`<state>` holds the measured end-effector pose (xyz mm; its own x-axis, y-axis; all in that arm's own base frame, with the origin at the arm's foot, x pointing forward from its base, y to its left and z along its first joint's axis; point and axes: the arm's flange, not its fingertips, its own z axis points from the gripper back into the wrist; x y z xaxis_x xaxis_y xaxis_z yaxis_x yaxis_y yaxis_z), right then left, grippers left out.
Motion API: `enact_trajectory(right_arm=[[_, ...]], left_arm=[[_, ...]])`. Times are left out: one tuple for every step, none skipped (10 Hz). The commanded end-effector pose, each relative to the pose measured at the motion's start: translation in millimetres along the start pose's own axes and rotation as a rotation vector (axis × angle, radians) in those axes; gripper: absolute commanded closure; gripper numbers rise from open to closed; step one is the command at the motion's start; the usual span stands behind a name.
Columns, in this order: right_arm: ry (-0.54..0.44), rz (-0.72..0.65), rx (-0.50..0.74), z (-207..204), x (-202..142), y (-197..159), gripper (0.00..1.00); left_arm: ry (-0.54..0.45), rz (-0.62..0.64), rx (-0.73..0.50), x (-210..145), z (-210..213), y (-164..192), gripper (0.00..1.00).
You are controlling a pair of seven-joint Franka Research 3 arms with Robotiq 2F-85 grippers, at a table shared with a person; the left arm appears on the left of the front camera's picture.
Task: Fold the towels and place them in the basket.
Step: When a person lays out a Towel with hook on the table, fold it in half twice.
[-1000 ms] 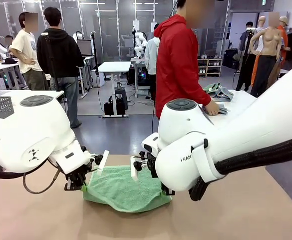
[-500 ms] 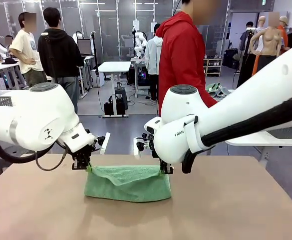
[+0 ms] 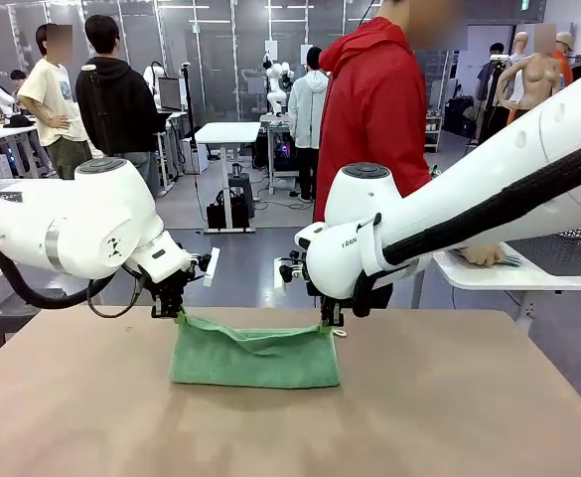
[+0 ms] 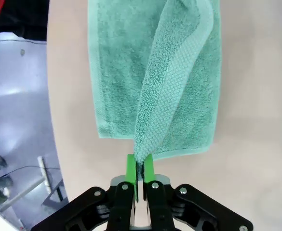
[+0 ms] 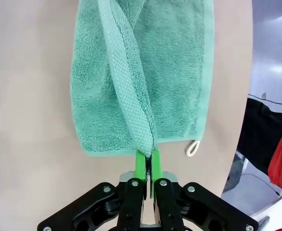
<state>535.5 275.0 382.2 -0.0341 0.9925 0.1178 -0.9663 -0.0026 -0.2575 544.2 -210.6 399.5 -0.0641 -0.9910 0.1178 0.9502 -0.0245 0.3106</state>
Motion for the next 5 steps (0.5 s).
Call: enact_trajectory(right_arm=[[-0.031,0.036,0.028,-6.1,-2.7,-22.7,0.95],[-0.041,0.035,0.034,-11.4,-5.4,-29.5,0.95],[-0.042,0.021,0.036,-17.6,-10.8,-35.1,0.95],[-0.045,0.016,0.038,-23.9,-15.1,-39.4,0.95],[-0.045,0.008,0.034,-31.3,-19.6,-45.9,0.95]], left_arm=[[-0.006,-0.007,-0.031,1.3,-10.2,21.5,0.93],[-0.005,0.002,-0.036,-0.8,-17.2,27.7,0.93],[-0.010,0.011,-0.042,-3.3,-25.1,31.2,0.93],[-0.010,0.015,-0.043,-6.4,-32.5,35.4,0.93],[-0.018,0.019,-0.037,-11.5,-41.0,42.2,0.93]])
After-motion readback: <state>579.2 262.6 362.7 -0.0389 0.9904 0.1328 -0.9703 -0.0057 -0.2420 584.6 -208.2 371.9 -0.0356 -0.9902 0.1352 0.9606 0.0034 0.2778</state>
